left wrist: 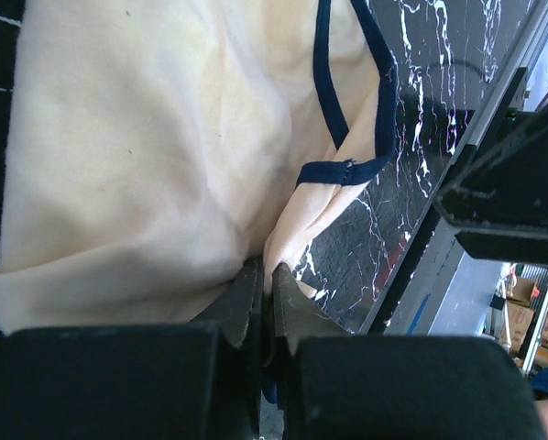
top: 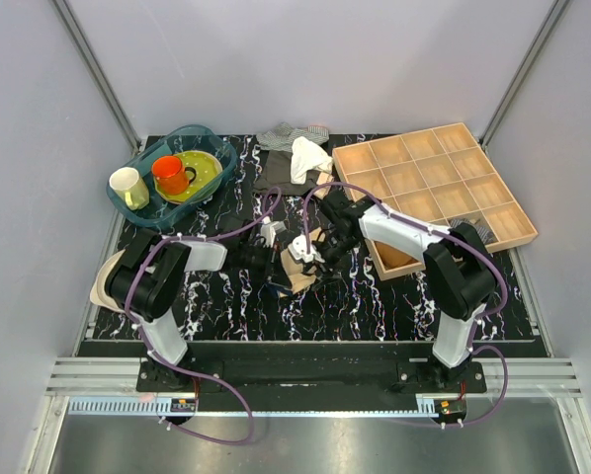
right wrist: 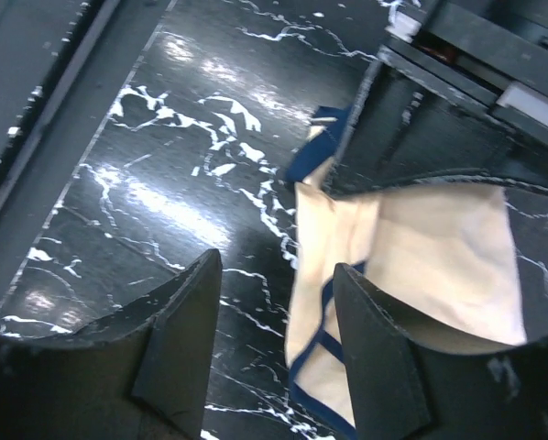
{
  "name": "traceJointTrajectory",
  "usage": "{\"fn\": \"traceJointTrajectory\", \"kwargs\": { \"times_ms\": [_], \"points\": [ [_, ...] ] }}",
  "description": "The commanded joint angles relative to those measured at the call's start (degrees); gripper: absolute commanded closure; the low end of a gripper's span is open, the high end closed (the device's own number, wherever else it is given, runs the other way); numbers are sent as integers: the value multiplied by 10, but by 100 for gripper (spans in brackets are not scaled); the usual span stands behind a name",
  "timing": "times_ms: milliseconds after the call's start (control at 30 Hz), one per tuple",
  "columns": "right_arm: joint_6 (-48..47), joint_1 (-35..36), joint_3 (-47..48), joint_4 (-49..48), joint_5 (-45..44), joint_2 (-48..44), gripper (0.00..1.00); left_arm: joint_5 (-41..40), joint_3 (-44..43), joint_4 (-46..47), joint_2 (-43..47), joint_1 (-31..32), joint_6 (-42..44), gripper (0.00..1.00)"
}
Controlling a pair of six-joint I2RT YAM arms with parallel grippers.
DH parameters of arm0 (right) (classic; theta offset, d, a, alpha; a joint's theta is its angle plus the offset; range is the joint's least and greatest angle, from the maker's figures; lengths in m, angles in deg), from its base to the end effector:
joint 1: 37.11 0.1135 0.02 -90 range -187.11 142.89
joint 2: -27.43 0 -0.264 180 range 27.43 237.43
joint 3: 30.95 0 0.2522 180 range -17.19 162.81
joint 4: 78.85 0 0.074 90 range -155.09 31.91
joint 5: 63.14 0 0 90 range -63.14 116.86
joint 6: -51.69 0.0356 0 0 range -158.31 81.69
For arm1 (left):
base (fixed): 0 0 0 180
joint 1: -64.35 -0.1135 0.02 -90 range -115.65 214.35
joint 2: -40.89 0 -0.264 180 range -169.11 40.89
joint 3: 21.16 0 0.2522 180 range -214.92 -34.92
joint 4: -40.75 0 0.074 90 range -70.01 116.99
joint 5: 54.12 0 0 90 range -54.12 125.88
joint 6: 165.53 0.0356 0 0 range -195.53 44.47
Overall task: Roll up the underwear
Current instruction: Fold the underwear at the center of the board.
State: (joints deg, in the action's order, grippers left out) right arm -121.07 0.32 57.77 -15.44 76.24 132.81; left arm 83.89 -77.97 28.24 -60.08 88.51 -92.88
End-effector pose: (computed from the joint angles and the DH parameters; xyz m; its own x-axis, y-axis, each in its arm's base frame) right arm 0.2602 0.2332 0.2000 0.3971 -0.5094 -0.7634 -0.8389 -0.5388 -0.0768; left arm 0.2674 -0.1489 0.1152 -0.9204 0.1942 -0.3393 0.3897 0.5251 -0.7566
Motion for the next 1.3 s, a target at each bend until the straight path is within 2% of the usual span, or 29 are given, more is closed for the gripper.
{"fn": "traceJointTrajectory", "kwargs": {
  "times_ms": [0,267,467,600,733,767,867,967,1167,1267],
  "points": [
    [33,-8,21,-59,-24,-3,37,-8,-9,-26,34,-4,26,96],
    [68,-3,62,-63,-30,69,36,2,-10,-33,51,-3,35,93],
    [73,5,71,-61,-36,98,38,4,-5,-30,65,-4,33,87],
    [74,11,77,-57,-25,105,45,5,-2,-28,77,-4,29,80],
    [83,13,84,-50,-2,104,59,5,-1,-28,96,-4,23,73],
    [84,13,84,-48,1,103,68,9,-1,-29,98,-4,24,73],
    [95,14,84,-48,1,105,87,6,-3,-35,118,-4,24,69],
    [95,13,80,-45,-5,101,94,-25,-10,-61,153,-8,31,68],
    [93,14,56,-50,-3,73,97,-113,-20,-75,178,-24,22,67],
    [102,14,57,-52,-4,69,97,-120,-41,-77,139,-24,27,75]
  ]
}}
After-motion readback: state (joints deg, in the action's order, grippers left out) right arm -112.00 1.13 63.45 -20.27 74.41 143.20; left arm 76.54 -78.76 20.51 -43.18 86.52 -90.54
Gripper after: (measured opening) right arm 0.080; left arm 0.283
